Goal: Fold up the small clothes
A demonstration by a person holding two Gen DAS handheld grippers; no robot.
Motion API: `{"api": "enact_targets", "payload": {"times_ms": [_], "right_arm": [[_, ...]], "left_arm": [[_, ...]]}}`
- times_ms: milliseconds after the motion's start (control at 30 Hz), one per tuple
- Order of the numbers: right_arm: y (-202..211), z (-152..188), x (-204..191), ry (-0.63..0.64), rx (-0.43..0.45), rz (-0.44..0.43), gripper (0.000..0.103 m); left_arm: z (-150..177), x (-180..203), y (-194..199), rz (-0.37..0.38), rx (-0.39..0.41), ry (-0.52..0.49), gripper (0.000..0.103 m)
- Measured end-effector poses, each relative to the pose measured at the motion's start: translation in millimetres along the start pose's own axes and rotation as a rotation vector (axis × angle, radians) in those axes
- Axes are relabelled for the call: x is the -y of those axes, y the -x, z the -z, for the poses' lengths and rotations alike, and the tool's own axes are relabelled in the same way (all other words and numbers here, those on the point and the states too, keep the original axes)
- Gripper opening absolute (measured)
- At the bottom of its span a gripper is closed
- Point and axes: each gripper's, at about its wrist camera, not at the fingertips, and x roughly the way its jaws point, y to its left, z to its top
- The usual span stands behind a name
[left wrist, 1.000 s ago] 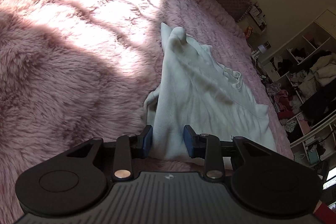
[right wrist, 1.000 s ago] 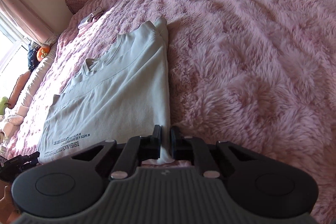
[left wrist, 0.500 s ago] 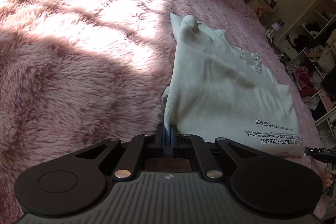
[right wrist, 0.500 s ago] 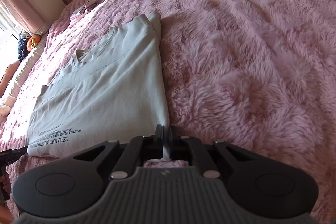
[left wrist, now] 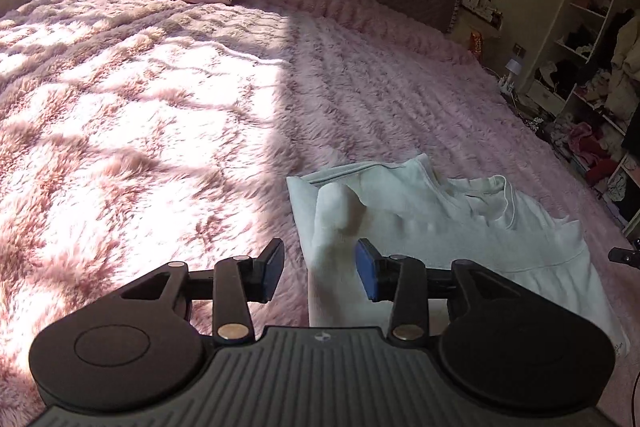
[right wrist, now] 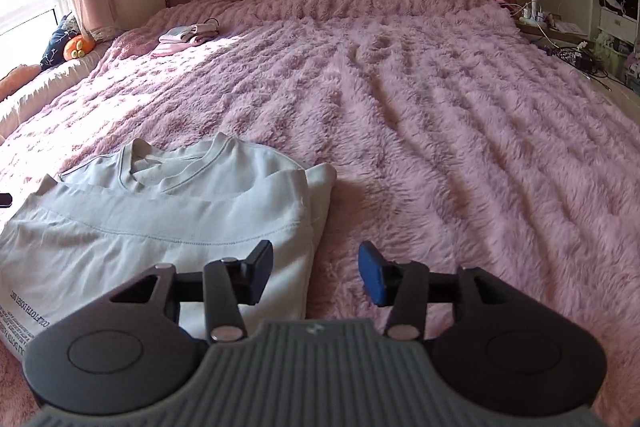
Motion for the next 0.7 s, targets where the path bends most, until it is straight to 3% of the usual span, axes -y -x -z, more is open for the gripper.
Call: {"api": "enact_targets", "payload": {"times_ms": [200, 367, 400, 433, 467, 500, 533, 700], "right_arm": [[-50, -26, -5, 0.069, 0.001, -0.009, 0.052], [-77, -33, -14, 0.107, -0.019, -0.043, 0.051], [-80, -32, -16, 0.114, -0.022, -0.052, 0.048], [-83, -31, -18, 0.120, -0.032, -0.058, 0.026], [-87, -32, -20, 0.126, -0.045, -0.064, 0.008], [-90, -31, -20, 0.120, -0.056, -0.074, 0.003], [-90, -31, -20, 0.104, -0.043, -0.080, 0.003], [-82, -36, -8, -0.020, 0.043, -0.082, 0.003]], "left_arm": [[-7, 16, -49, 0.019, -0.090, -0.080, 0.054], [-2, 23, -55, 0.036, -0.090, -0.130, 0.056], [-1, 24, -54, 0.042, -0.083, -0.143, 0.056], [0, 25, -53, 0.047, -0.071, -0.162, 0.053], [1, 28, -51, 0.043, -0.056, -0.188, 0.040], [2, 29, -50, 0.036, -0.048, -0.209, 0.032], [3, 30, -48, 0.016, -0.038, -0.238, 0.012], [-7, 28, -30, 0.027, 0.092, -0.171, 0.011]]}}
